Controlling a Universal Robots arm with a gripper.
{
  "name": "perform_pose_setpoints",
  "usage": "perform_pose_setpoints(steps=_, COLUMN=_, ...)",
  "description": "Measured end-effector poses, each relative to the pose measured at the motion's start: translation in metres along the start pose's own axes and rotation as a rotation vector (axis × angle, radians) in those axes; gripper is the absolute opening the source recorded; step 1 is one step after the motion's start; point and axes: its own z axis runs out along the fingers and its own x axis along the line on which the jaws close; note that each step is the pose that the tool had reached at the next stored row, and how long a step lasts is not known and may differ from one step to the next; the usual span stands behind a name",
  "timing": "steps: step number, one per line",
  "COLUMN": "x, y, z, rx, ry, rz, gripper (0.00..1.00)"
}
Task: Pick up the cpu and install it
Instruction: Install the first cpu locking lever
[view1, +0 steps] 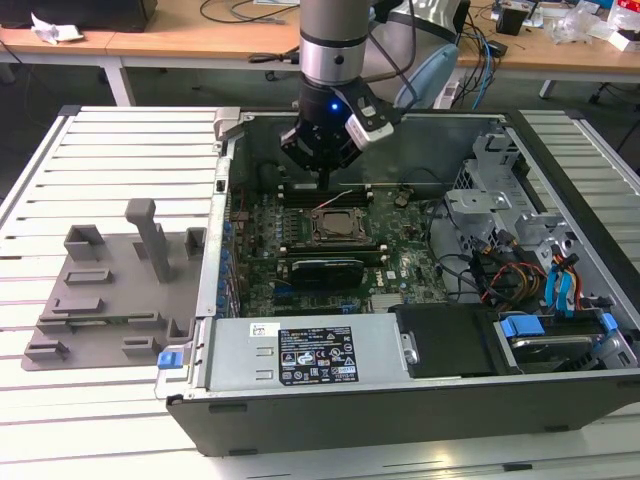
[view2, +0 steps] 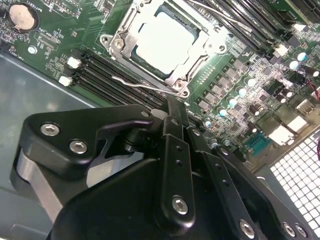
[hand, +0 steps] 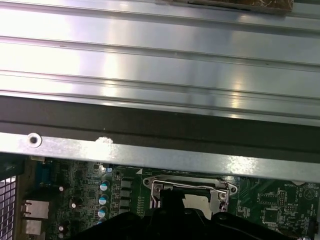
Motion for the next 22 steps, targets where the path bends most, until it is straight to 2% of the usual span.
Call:
perform_pose_setpoints(steps=19, x=-0.0005, y=0.0002, z=0.0127, rx=0.0001, ry=0.0001, rz=0.0, gripper=0.11)
perform_pose_setpoints(steps=22, x=-0.0039, y=0.0027, z=0.0161, rx=0.0001, ry=0.0, rz=0.0, gripper=0.11)
